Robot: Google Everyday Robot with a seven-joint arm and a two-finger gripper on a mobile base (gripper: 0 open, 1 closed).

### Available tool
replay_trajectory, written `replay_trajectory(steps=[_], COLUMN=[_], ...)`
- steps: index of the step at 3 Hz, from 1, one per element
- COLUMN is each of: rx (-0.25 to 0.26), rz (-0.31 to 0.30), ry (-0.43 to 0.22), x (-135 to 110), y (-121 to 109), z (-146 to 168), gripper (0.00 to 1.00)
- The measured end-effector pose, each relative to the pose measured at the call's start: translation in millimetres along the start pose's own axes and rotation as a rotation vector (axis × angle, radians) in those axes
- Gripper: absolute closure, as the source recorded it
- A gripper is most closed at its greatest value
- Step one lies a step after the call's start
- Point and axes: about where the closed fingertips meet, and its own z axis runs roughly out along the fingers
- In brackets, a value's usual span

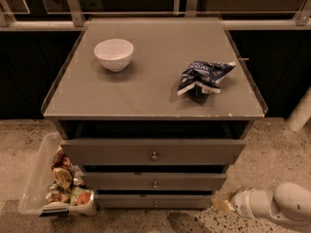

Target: Close middle drawer

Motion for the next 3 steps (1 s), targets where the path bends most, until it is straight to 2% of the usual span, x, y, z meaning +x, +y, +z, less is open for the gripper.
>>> replay_trajectory(steps=[3], rx=[-0.001], rz=[0.000], ry=[0.000], x=[0.0], y=[0.0], z=[0.5], gripper=[0.13])
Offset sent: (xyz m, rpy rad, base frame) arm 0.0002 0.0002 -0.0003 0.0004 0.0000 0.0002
